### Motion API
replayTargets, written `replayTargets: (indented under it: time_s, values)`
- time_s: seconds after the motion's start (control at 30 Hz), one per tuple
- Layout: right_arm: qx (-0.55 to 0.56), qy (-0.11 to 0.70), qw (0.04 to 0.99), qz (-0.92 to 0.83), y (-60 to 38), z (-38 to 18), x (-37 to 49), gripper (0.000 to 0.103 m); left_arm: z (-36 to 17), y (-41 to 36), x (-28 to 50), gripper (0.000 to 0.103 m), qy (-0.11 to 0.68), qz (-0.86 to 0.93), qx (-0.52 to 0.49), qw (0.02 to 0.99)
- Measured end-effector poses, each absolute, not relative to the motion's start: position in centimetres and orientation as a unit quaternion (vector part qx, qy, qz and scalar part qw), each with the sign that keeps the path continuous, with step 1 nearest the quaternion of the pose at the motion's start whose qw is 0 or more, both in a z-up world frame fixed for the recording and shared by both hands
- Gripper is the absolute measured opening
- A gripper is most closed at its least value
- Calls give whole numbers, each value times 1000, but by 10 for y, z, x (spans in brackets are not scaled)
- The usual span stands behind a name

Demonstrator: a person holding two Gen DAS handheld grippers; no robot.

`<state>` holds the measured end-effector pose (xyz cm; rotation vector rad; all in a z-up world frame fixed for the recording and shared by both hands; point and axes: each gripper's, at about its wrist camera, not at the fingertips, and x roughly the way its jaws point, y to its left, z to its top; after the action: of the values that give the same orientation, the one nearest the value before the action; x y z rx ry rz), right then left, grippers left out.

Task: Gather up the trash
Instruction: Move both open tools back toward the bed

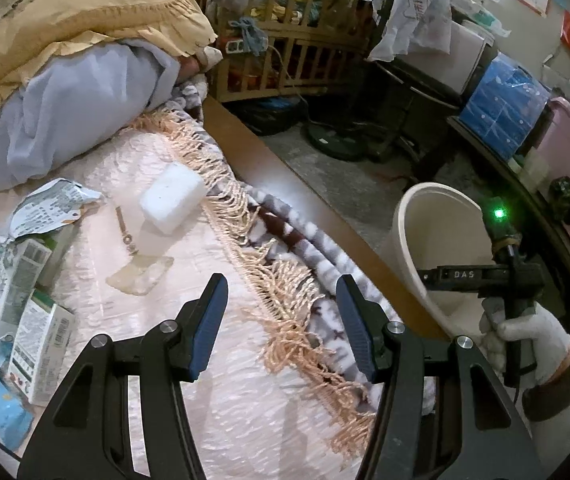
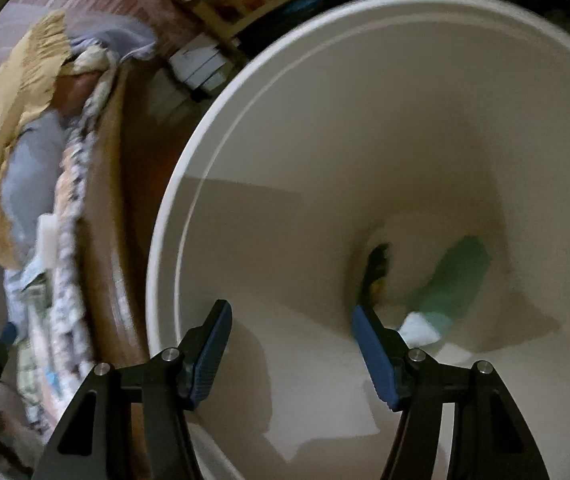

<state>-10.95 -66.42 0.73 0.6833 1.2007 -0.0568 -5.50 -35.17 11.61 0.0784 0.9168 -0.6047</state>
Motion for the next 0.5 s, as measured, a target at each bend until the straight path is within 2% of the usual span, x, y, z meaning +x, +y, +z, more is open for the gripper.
replayTargets:
  time_s: [0.13,0.27,0.4,0.5]
  values:
    - [323,538,778,-41,-663,13,-110,59,119,-344,-56,55,436,-284,32,853]
    - [281,529,799,-61,-655,35,-116,59,123,-330,-58,55,423,-270,32,864]
    - [236,508,825,-75,-639,64,-123,66,125,-314,-59,55,421,-254,21,870]
    - [210,491,842,-77,-625,86,-130,68,127,-299,-63,55,415,-237,24,878]
